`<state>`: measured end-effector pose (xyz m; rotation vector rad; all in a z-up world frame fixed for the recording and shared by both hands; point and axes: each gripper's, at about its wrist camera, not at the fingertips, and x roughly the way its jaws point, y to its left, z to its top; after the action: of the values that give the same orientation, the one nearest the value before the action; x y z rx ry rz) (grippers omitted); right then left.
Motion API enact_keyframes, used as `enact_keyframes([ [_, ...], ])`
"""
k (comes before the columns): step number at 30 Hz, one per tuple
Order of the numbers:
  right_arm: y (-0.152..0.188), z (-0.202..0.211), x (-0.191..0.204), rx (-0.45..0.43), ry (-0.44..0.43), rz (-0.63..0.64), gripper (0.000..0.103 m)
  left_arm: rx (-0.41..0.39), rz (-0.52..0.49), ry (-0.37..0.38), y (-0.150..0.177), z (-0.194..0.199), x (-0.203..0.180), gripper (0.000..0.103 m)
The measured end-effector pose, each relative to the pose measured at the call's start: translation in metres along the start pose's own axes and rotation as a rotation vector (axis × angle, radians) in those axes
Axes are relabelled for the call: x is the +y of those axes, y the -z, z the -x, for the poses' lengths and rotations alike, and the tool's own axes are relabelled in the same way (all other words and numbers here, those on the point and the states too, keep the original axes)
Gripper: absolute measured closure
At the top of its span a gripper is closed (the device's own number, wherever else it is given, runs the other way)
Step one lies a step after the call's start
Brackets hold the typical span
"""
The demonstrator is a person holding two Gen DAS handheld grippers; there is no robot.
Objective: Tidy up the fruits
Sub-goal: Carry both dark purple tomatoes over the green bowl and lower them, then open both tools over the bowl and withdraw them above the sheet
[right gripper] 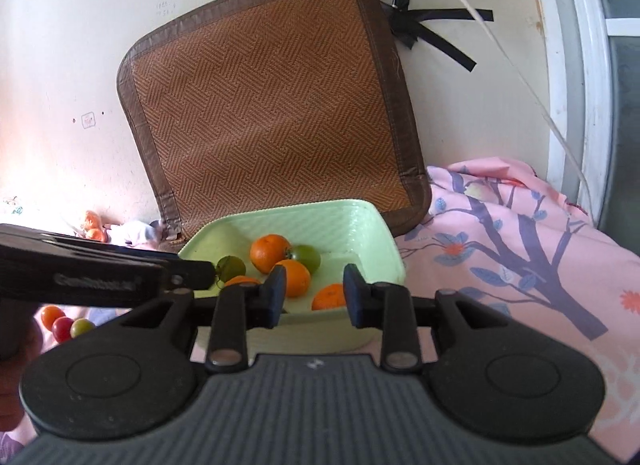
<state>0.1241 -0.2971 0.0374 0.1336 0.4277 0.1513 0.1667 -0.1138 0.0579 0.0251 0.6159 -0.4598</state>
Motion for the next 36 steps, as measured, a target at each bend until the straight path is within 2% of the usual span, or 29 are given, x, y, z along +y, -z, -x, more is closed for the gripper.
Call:
enact_keyframes([
  [4, 0.009, 0.024, 0.009, 0.005, -0.03, -0.033, 0.069, -0.047, 0.003, -0.016, 0.031, 0.056, 0.009, 0.061],
  [8, 0.031, 0.052, 0.026, 0.04, -0.092, -0.063, 0.069, -0.034, 0.084, -0.078, 0.071, 0.099, 0.038, 0.061],
  [13, 0.057, 0.078, 0.057, 0.103, -0.174, -0.086, 0.069, 0.015, 0.093, -0.153, 0.117, 0.131, 0.055, 0.061],
  [18, 0.081, 0.094, 0.09, 0.155, -0.225, -0.071, 0.069, 0.046, 0.107, -0.159, 0.15, 0.144, 0.059, 0.061],
  [21, 0.091, 0.097, 0.102, 0.178, -0.211, -0.035, 0.069, 0.013, 0.07, -0.184, 0.159, 0.15, 0.054, 0.061],
  [30, 0.097, 0.099, 0.112, 0.17, -0.155, 0.014, 0.069, -0.028, -0.004, -0.189, 0.163, 0.153, 0.04, 0.06],
  [36, 0.095, 0.096, 0.114, 0.175, -0.143, 0.023, 0.069, -0.034, 0.025, -0.165, 0.163, 0.154, 0.046, 0.06],
])
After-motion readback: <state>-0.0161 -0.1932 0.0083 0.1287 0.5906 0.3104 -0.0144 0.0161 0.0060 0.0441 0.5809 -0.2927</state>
